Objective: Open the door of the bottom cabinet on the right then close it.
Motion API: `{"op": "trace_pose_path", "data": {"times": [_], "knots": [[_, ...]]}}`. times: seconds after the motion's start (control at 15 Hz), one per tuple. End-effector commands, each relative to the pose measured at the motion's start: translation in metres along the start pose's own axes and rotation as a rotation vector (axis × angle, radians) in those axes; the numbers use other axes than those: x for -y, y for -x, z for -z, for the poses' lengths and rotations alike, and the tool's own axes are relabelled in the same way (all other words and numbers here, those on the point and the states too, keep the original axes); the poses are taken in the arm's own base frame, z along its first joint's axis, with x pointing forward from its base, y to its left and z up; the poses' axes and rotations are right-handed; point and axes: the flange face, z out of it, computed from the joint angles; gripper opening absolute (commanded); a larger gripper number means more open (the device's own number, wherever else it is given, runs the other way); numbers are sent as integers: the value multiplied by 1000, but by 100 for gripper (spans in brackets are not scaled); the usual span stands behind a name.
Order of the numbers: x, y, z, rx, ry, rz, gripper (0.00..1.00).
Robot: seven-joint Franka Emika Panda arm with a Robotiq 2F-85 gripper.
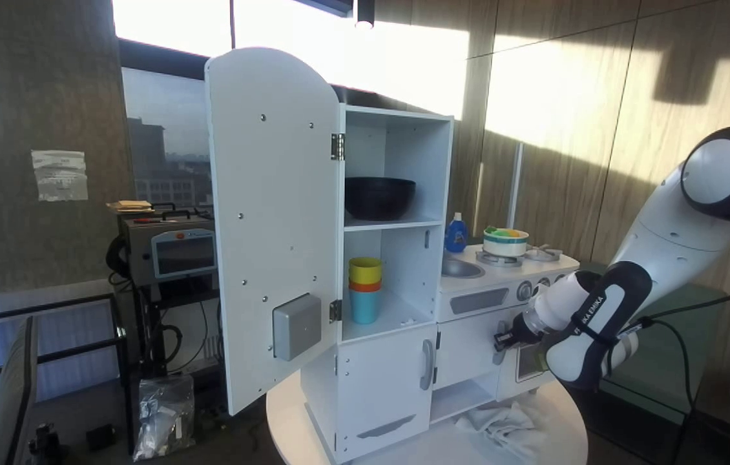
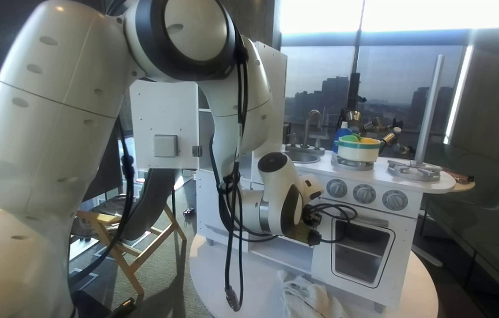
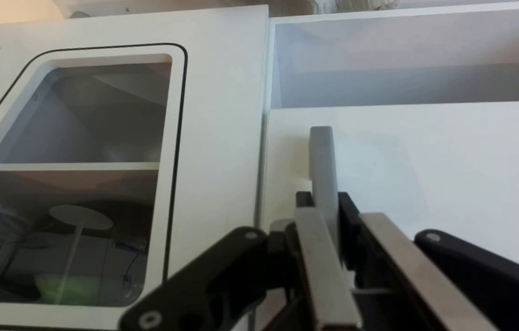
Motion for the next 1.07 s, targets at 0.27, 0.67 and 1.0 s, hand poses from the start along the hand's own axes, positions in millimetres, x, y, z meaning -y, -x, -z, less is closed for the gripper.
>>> {"op": "trace_pose_path", "data": {"times": [0.27,0.67,1.0], "knots": [[18,-4,20,128,-13,37,10],[36,-8,3,257,-109,-4,10],[8,-41,28,470,-197,11,10]]}}
